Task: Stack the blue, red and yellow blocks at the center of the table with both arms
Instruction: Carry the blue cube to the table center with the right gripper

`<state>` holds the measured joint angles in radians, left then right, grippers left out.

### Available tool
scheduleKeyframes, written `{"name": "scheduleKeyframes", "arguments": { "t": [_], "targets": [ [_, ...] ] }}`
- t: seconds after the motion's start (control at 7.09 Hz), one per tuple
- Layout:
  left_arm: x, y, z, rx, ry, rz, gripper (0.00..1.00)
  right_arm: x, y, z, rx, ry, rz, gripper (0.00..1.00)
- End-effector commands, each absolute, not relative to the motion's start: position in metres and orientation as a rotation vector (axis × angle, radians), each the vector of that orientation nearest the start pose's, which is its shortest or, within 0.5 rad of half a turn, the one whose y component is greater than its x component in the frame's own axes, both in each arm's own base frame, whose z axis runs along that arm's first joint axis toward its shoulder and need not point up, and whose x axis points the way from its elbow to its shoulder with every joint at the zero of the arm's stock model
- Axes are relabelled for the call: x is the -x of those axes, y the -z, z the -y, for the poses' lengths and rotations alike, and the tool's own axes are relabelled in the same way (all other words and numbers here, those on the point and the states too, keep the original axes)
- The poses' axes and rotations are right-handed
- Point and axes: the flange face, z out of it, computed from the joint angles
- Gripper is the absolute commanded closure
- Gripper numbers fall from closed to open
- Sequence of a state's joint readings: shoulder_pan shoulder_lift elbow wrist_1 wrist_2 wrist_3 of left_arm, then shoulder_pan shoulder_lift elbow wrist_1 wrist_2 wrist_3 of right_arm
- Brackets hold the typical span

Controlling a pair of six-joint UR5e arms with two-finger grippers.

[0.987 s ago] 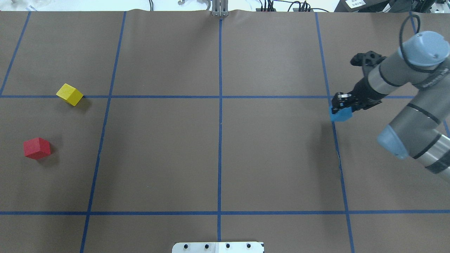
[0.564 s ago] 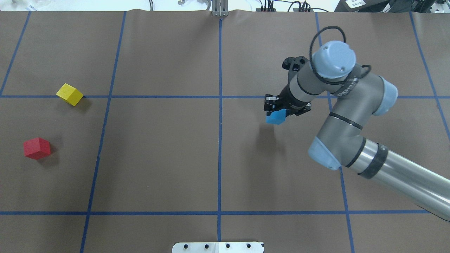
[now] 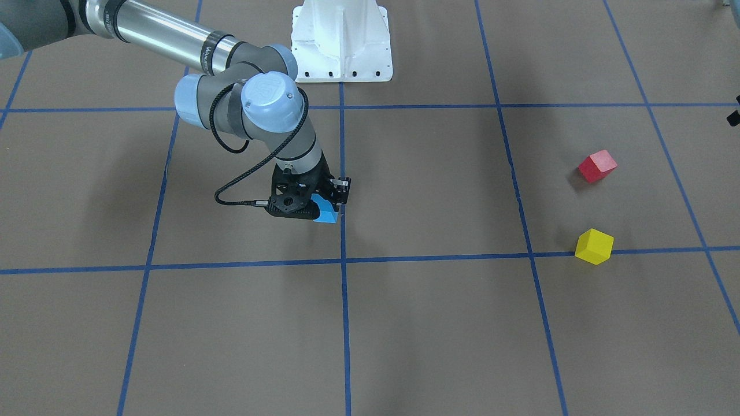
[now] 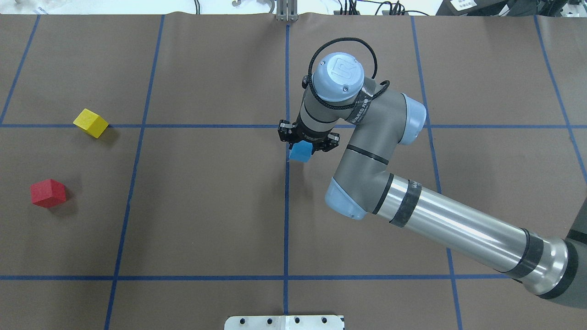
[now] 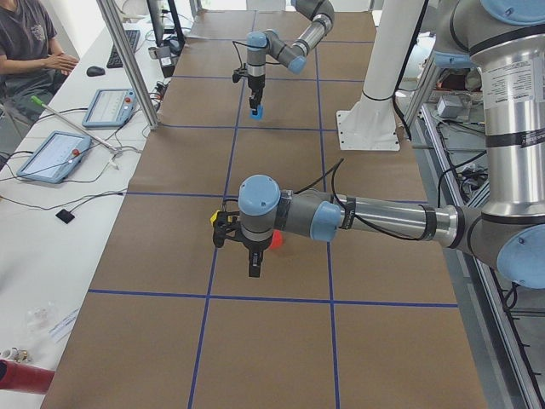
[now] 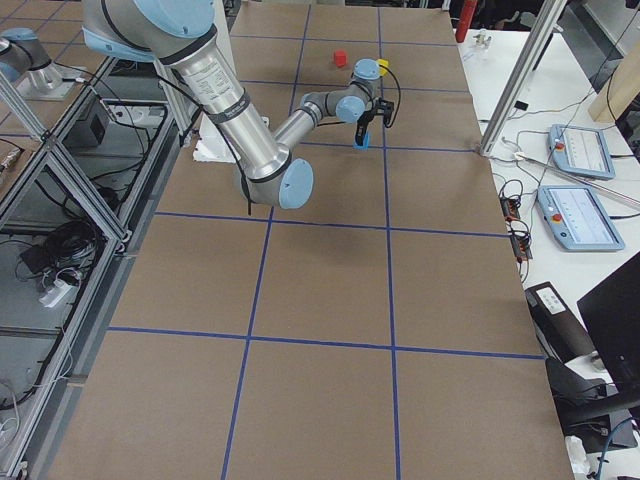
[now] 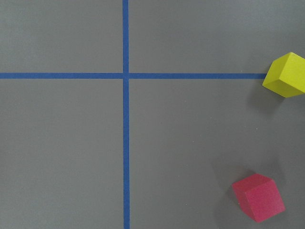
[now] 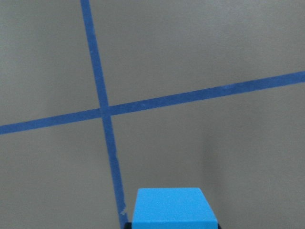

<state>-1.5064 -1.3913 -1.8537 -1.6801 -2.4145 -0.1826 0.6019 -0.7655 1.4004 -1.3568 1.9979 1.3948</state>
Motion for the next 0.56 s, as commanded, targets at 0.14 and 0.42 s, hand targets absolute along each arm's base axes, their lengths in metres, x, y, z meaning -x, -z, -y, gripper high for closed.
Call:
{"name": "scheduleKeyframes", "arguments": {
  "t": [0.14,0.42],
  "targets": [
    [0.031,-0.583,0.429,-0.098,0.019,-0.859,0.00,0.602,-0.203,0.499,0.065,-0.241,0.898,1.00],
    [0.031,-0.583,0.429,-0.098,0.021,-0.859,0.00,0.612,-0.209,0.492,0.057,-0.227,0.883,1.00]
  ]
}}
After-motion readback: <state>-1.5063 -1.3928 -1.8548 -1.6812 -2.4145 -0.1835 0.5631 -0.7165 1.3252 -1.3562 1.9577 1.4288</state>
